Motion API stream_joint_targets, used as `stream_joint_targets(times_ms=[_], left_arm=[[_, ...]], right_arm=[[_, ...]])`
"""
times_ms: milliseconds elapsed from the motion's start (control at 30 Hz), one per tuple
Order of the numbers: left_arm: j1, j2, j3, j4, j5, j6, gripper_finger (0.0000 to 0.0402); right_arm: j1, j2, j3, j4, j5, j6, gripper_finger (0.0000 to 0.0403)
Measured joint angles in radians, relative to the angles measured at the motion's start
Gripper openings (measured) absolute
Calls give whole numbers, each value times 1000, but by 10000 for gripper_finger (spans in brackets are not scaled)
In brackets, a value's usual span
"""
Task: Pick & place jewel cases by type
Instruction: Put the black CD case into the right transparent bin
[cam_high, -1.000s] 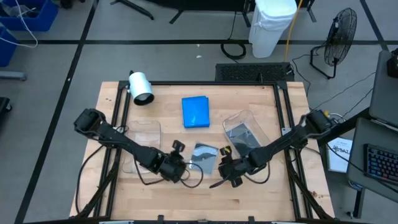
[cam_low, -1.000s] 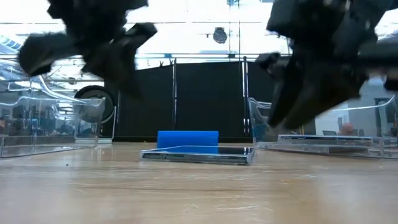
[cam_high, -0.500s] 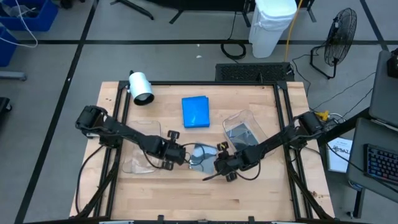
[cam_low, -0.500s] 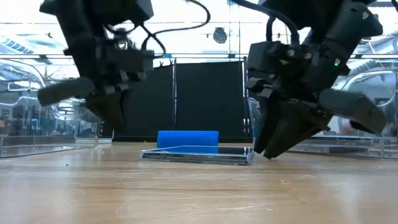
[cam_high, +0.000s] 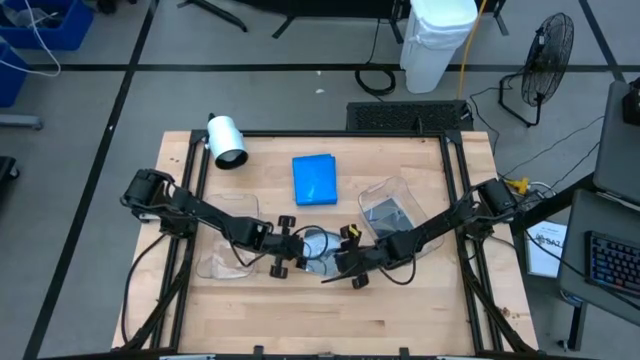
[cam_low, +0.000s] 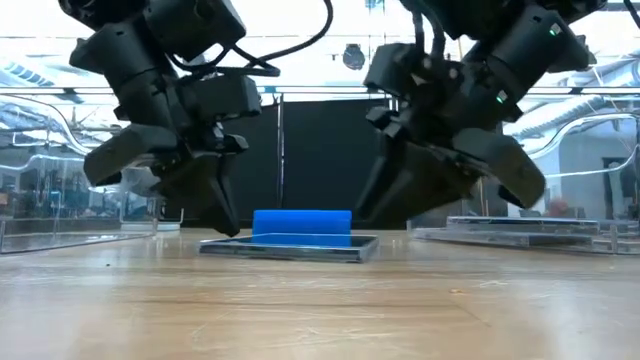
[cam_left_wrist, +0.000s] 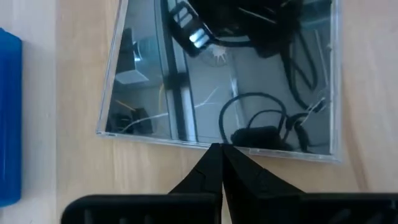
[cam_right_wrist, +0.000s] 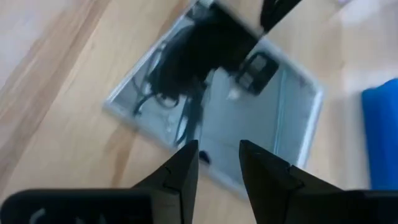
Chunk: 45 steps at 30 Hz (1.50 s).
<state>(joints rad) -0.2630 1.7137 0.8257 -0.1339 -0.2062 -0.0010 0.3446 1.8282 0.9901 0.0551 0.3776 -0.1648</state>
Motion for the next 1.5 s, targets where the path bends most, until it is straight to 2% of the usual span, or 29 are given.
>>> stream_joint_targets(times_ms=[133, 267, 433, 567, 667, 833, 933, 1300, 1500], left_arm=[[0, 26, 0, 20, -7, -6, 5], [1, 48, 1, 10, -5, -15, 22], [0, 51, 2, 20, -7, -28, 22], [0, 52, 0, 35, -6, -29, 6], [1, 52, 0, 35, -6, -29, 8], [0, 53, 6, 32, 0, -31, 25], [2, 53, 12, 28, 40, -26, 11], [21, 52, 13, 36, 82, -56, 6], [21, 51, 11, 39, 82, -57, 4]], right_arm=[[-4, 0, 0, 24, 40, -37, 108], [2, 0, 0, -79, 41, -31, 111], [42, 0, 0, -175, 42, 11, 108], [77, 0, 0, -193, 43, 40, 106], [70, 4, 0, -197, 37, 103, 107], [18, 3, 1, -187, -57, 183, 102], [-9, 3, 1, -185, -111, 209, 96], [-64, 4, -3, -117, -211, 260, 86], [-73, 8, -8, -53, -218, 199, 70]])
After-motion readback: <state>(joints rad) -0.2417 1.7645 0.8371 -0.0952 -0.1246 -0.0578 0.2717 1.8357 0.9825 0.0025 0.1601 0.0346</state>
